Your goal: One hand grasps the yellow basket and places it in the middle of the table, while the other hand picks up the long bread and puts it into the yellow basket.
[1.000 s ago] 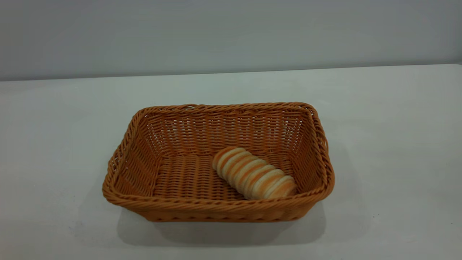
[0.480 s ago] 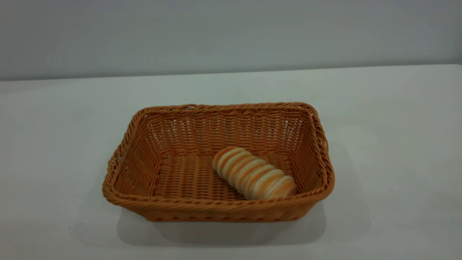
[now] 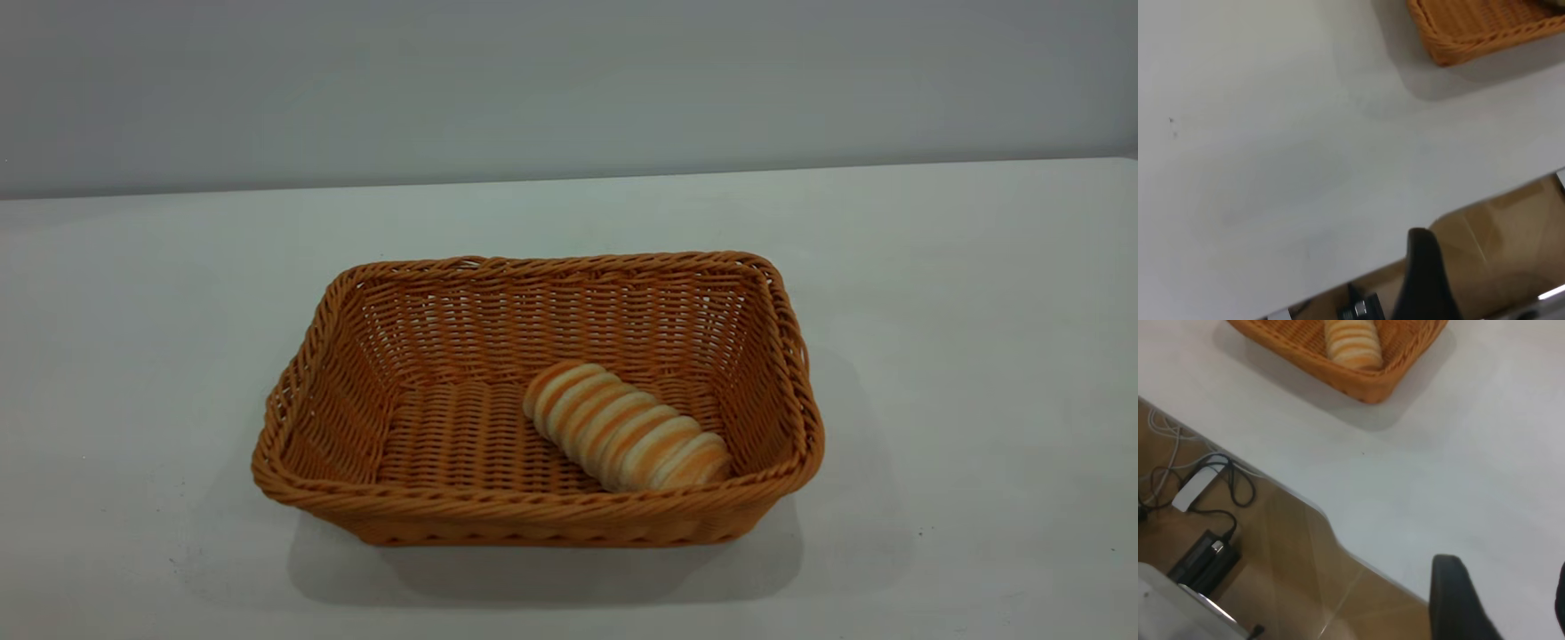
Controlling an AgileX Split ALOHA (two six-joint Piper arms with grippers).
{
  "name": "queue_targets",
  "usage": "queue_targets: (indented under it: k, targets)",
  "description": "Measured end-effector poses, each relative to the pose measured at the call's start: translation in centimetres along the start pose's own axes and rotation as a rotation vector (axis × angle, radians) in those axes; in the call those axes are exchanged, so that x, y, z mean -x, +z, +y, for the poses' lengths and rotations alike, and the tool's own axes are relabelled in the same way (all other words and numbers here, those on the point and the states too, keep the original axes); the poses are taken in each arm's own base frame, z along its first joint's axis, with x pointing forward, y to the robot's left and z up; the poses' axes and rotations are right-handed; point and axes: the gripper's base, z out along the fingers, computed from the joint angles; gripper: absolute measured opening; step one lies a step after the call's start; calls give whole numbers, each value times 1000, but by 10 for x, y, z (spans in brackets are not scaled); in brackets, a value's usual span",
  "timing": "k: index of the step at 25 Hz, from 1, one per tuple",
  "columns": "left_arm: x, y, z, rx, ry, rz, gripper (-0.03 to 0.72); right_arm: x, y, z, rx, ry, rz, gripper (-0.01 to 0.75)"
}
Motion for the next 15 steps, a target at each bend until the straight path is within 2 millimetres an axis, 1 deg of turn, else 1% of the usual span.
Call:
queue_targets:
  k: [7, 15]
  targets:
    - [-8, -10, 0, 20, 11, -91, 581, -4, -3, -4, -37, 24, -46, 402]
    - [-12, -14, 0, 24, 13, -132, 581, -1, -3, -7, -75, 18, -85, 402]
